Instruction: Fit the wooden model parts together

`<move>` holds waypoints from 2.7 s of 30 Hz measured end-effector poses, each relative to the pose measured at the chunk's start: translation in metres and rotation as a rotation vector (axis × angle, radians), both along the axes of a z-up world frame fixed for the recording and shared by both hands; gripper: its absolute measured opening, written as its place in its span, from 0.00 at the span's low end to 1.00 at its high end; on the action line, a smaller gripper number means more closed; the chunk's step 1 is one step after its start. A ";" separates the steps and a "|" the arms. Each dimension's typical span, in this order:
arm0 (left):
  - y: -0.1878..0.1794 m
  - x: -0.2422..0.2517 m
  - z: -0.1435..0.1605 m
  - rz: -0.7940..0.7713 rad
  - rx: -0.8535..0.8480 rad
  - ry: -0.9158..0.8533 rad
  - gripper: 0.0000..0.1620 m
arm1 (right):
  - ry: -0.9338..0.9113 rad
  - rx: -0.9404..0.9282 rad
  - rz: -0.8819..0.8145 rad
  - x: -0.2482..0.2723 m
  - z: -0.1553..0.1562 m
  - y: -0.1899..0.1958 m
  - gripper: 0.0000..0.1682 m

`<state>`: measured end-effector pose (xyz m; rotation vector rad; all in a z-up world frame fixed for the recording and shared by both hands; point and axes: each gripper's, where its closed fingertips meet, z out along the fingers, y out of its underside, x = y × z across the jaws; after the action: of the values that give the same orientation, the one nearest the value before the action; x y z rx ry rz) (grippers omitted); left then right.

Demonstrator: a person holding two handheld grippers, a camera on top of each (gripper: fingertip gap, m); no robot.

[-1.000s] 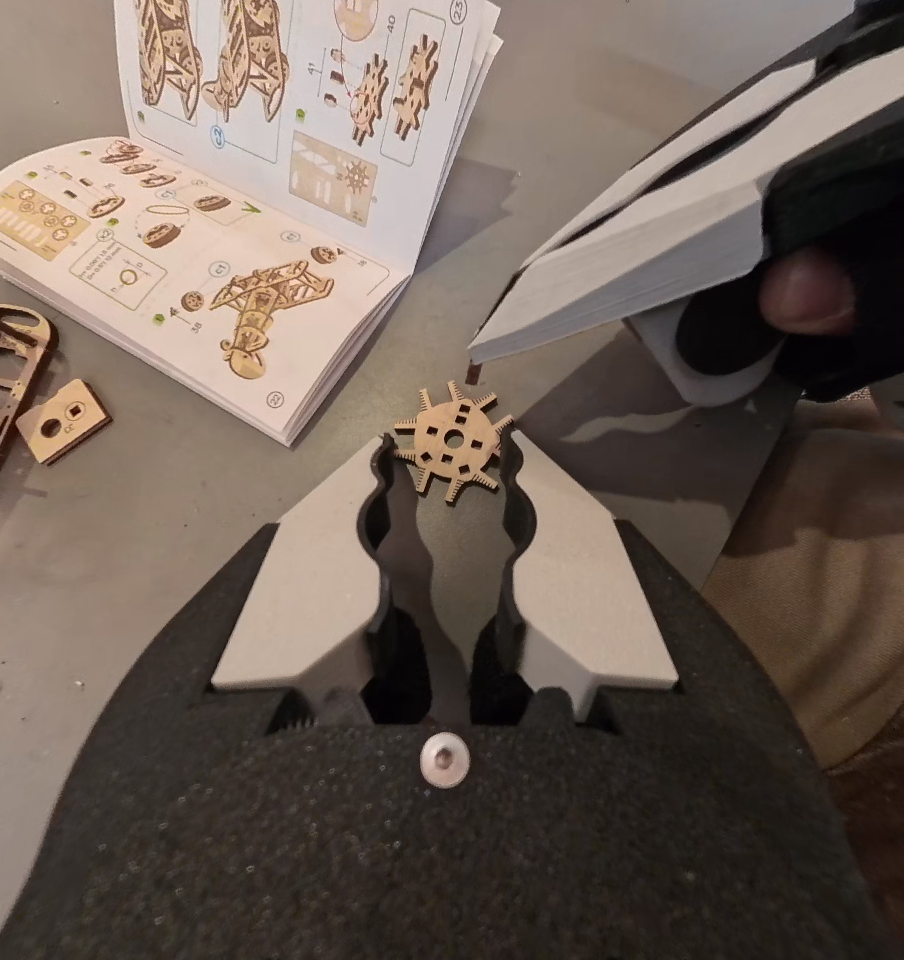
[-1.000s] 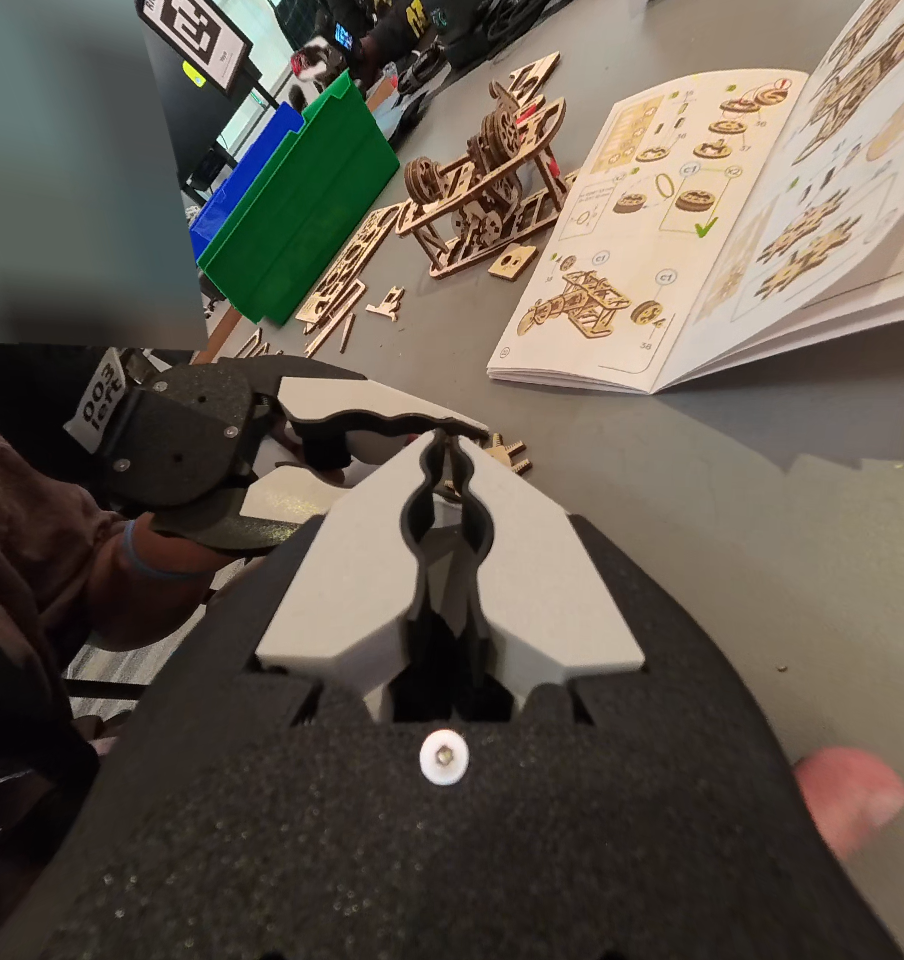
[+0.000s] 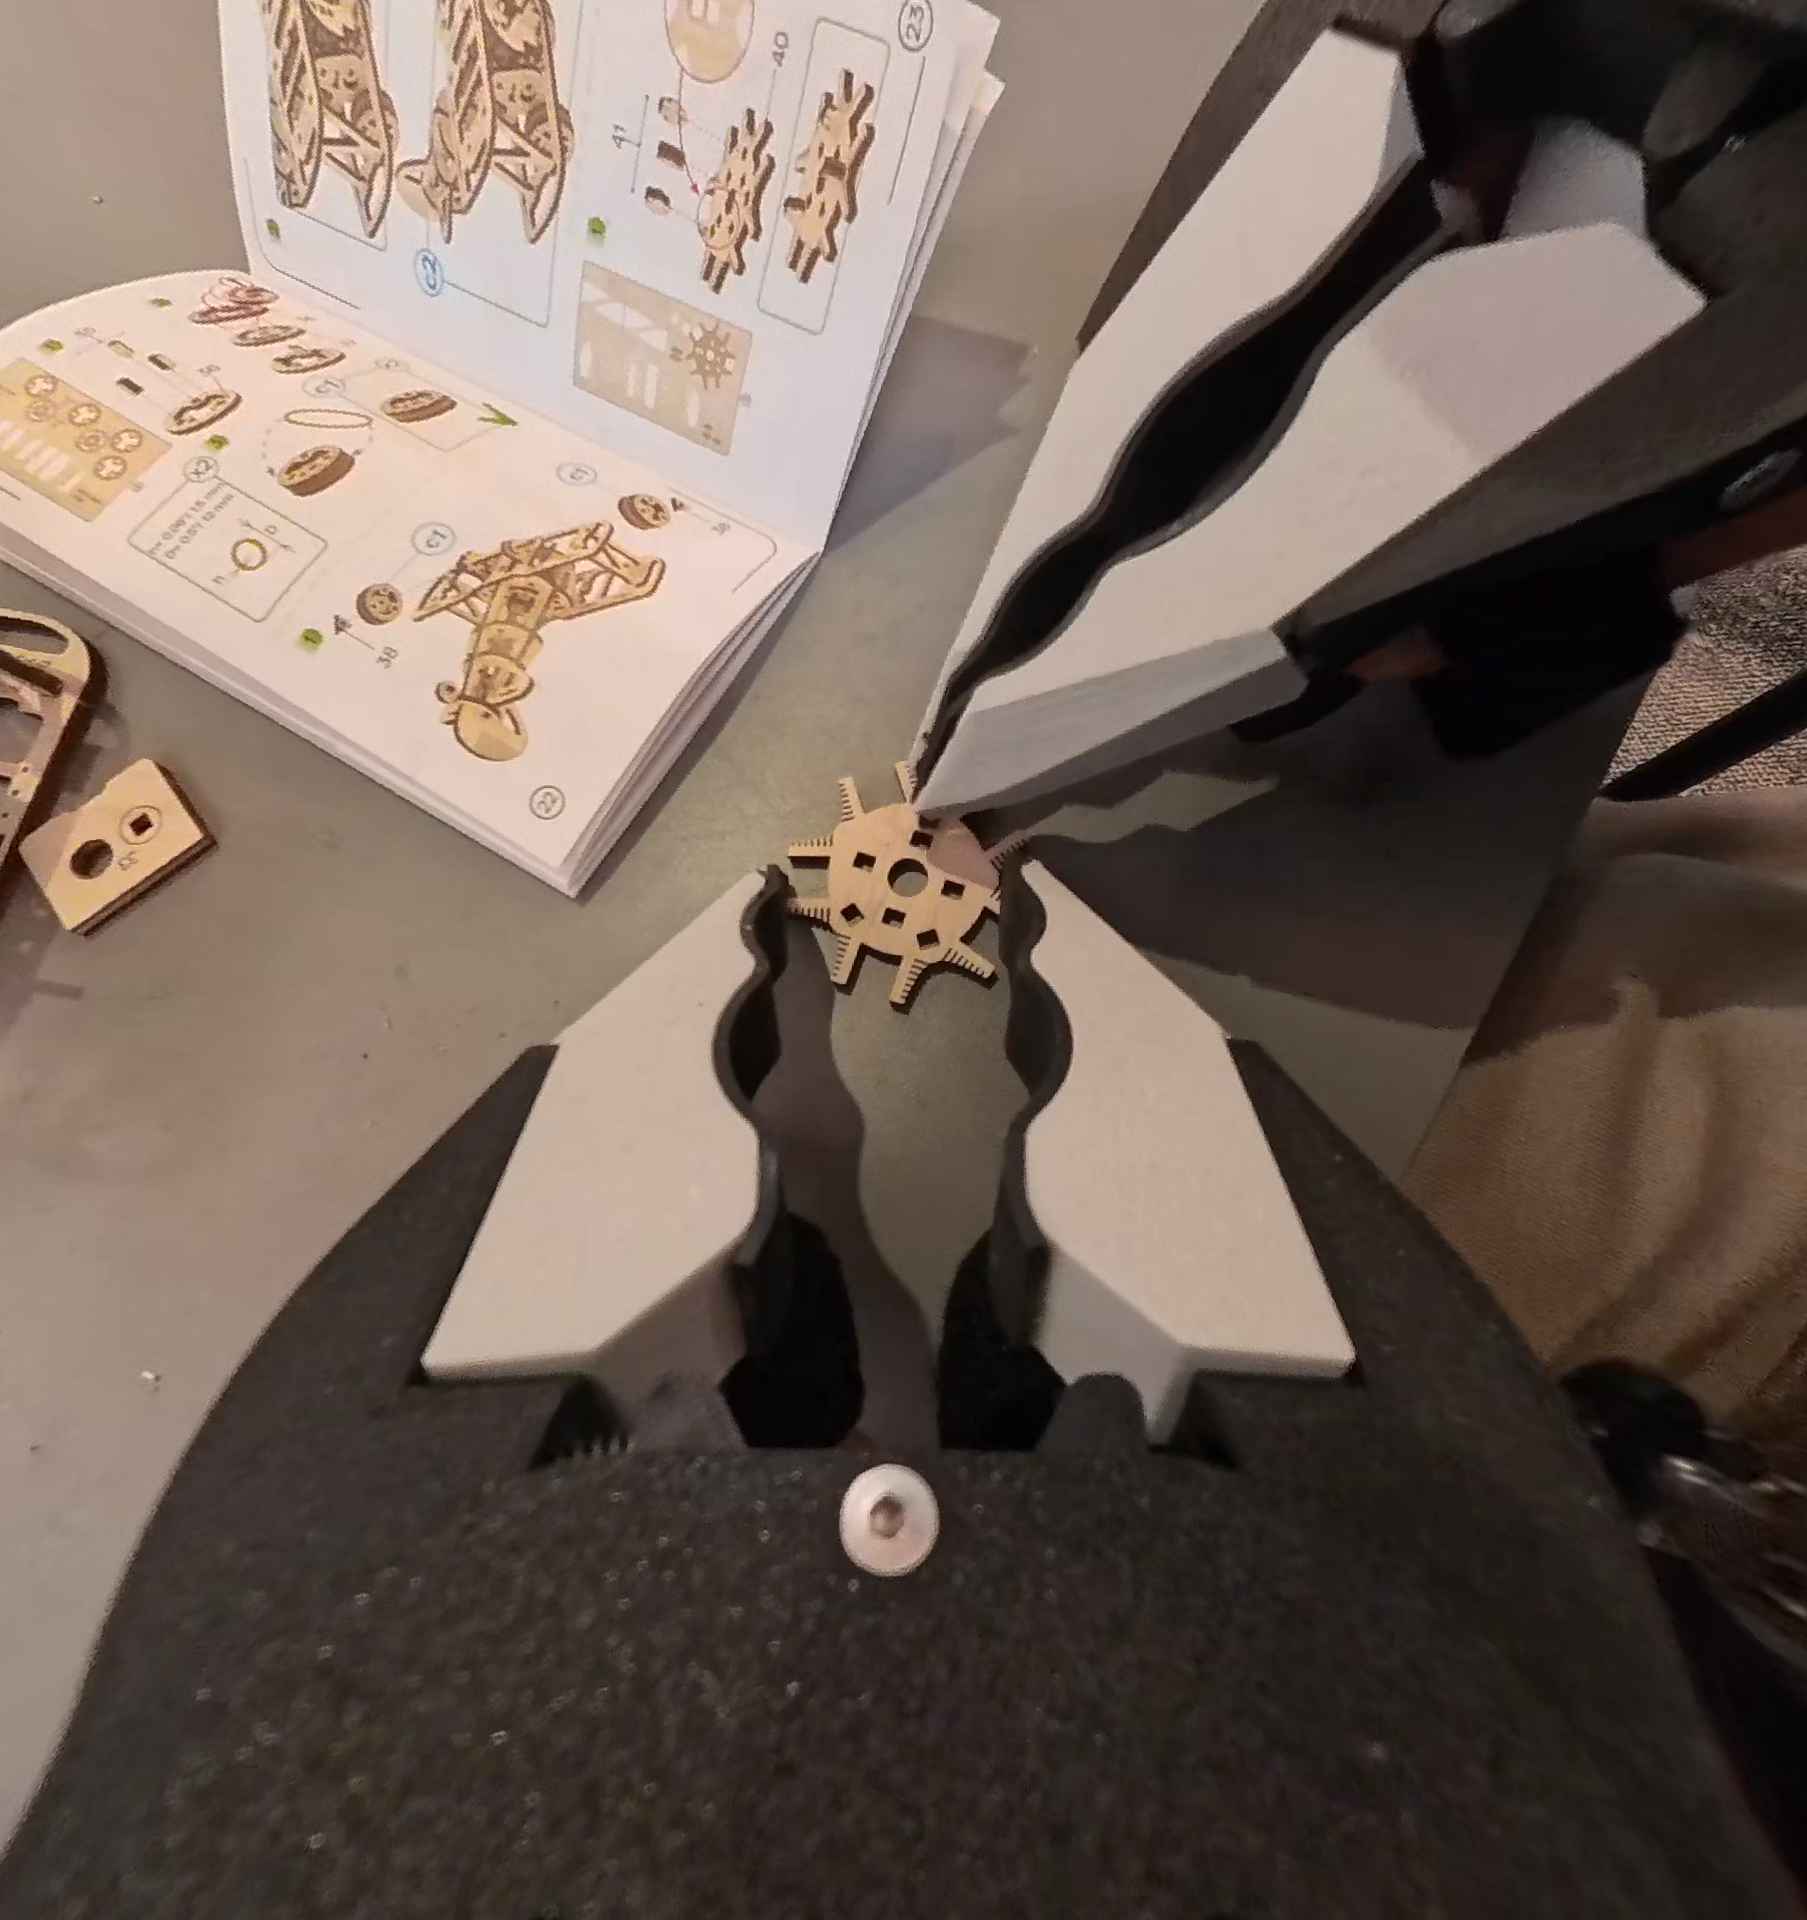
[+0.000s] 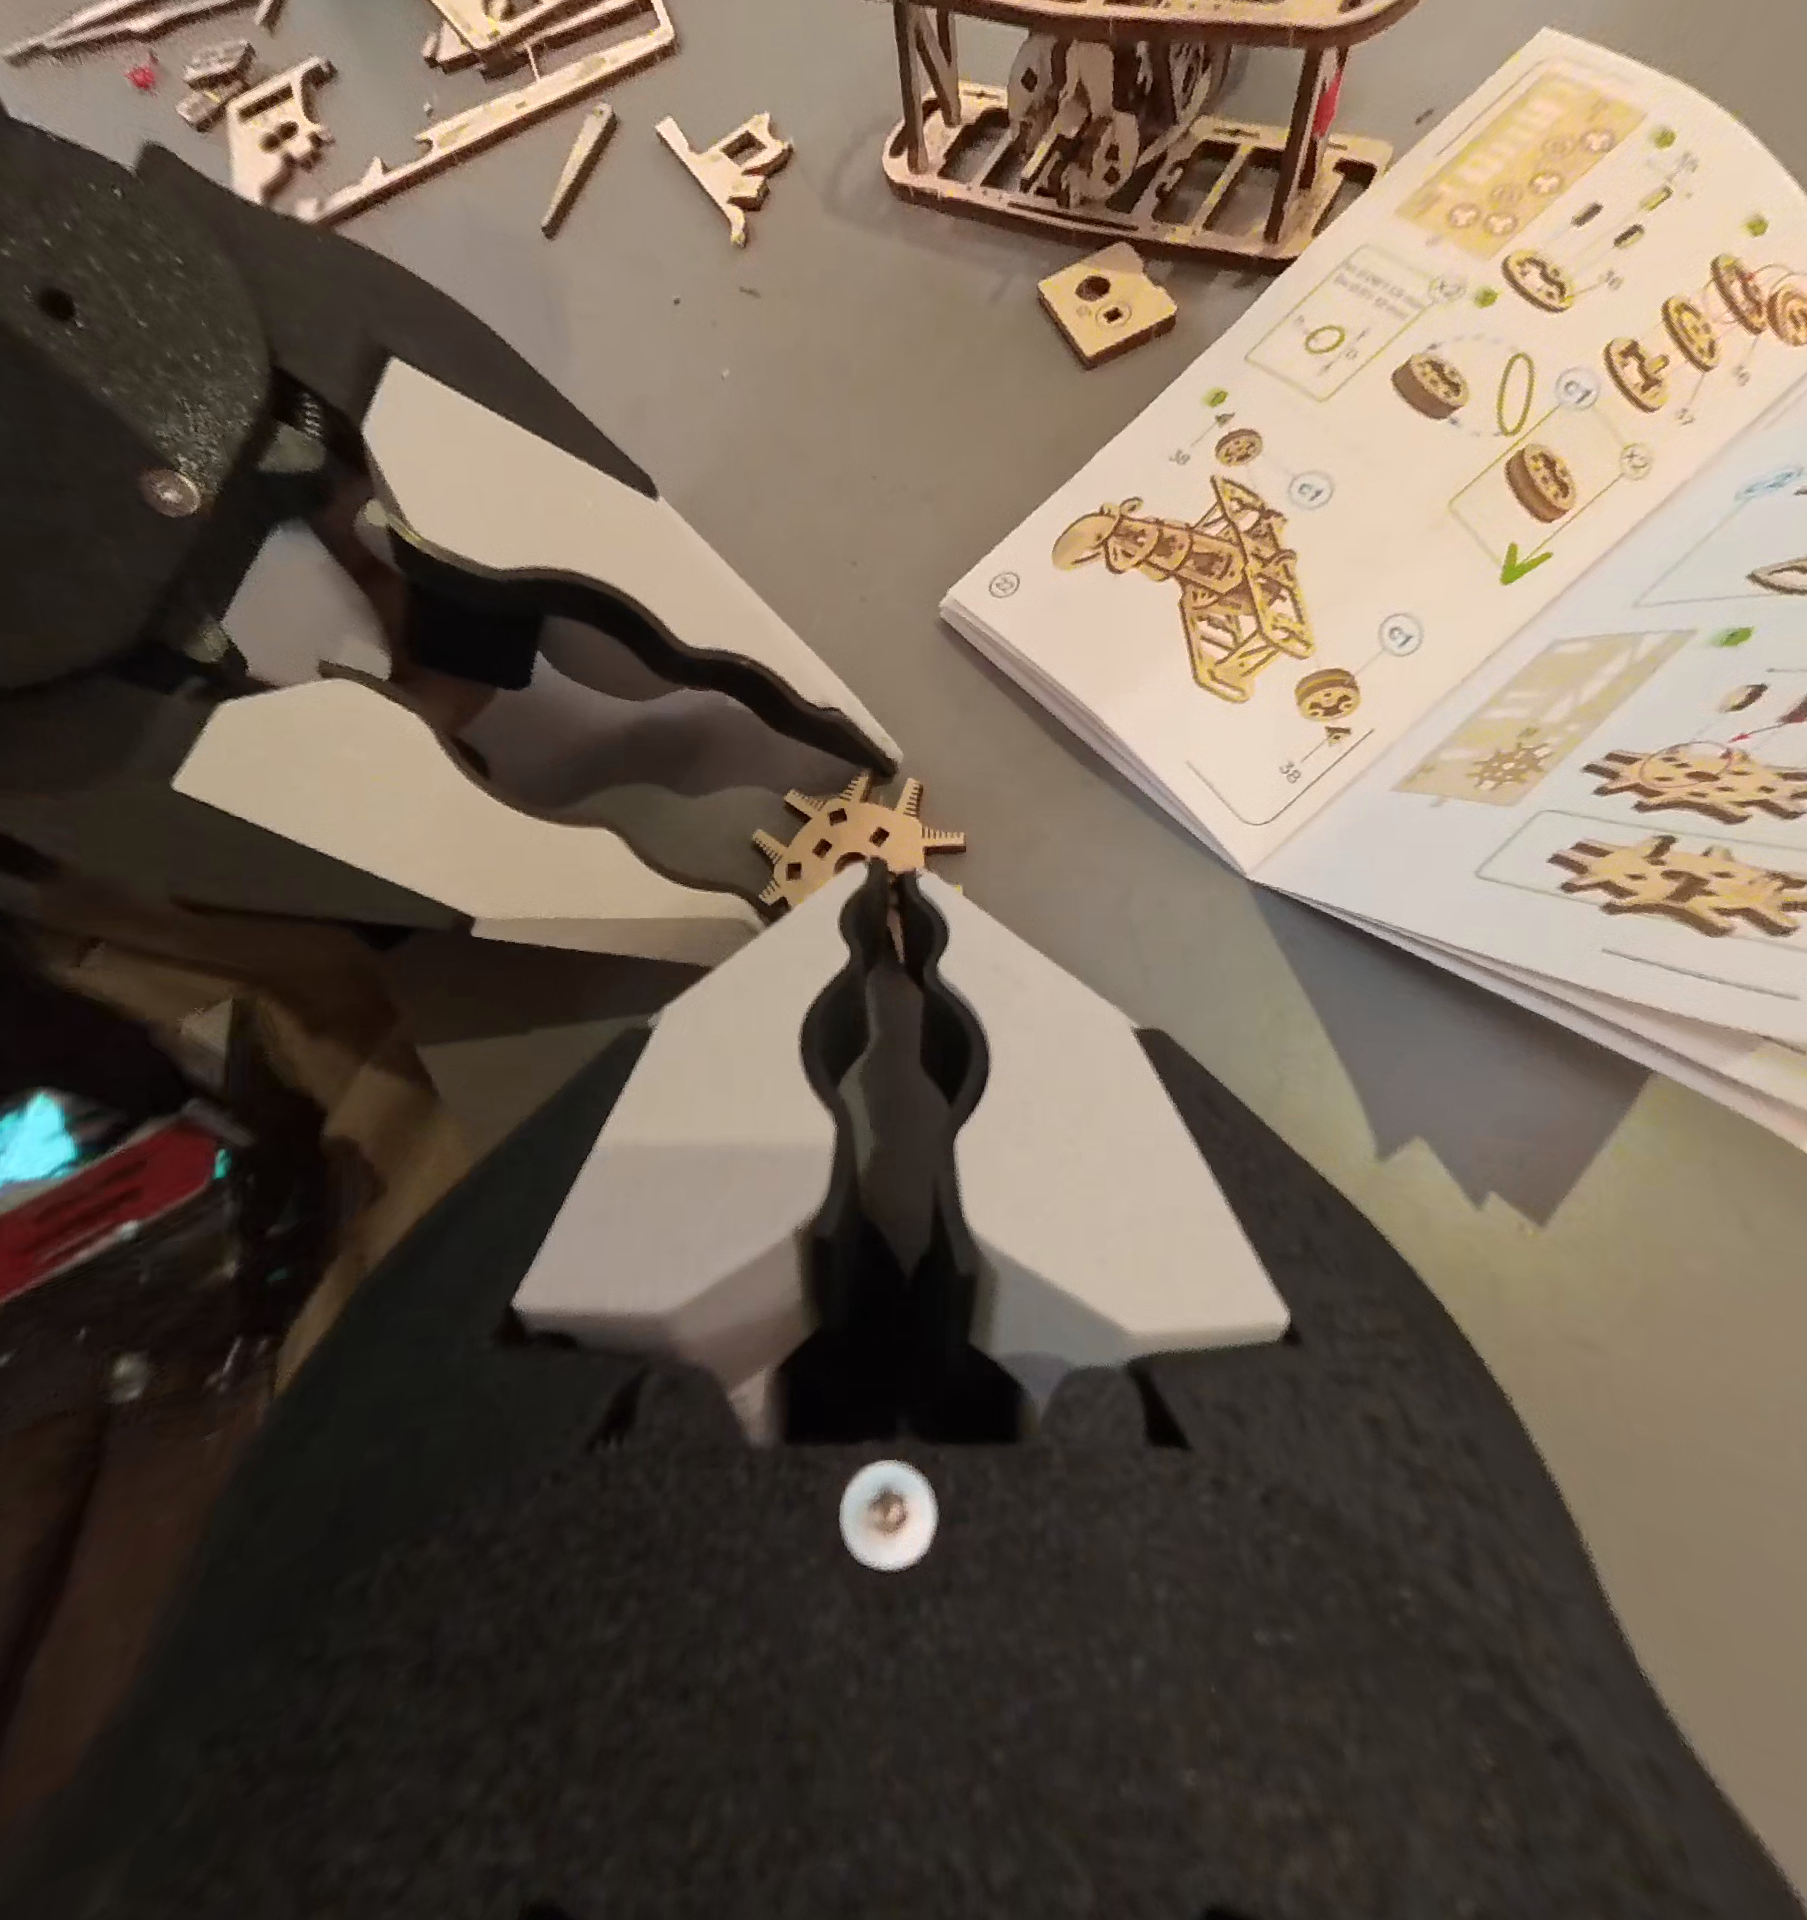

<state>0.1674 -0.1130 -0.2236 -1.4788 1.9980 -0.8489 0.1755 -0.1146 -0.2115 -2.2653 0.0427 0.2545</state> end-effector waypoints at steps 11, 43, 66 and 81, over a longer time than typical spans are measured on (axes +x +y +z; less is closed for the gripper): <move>0.000 0.001 0.000 0.004 0.027 -0.009 0.24 | -0.020 -0.054 -0.338 0.007 -0.001 -0.002 0.00; -0.004 0.002 0.000 -0.006 0.032 -0.012 0.19 | -0.230 -0.062 -0.301 0.004 -0.001 0.000 0.01; -0.004 0.002 0.001 -0.007 0.030 -0.011 0.19 | -0.150 -0.077 -0.343 0.003 -0.003 -0.002 0.01; -0.004 0.002 0.001 -0.006 0.032 -0.011 0.19 | -0.105 -0.086 -0.337 0.004 -0.003 -0.001 0.01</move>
<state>0.1694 -0.1169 -0.2230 -1.4473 1.9999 -0.8219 0.1794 -0.1159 -0.2147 -2.3085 0.3827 -0.0459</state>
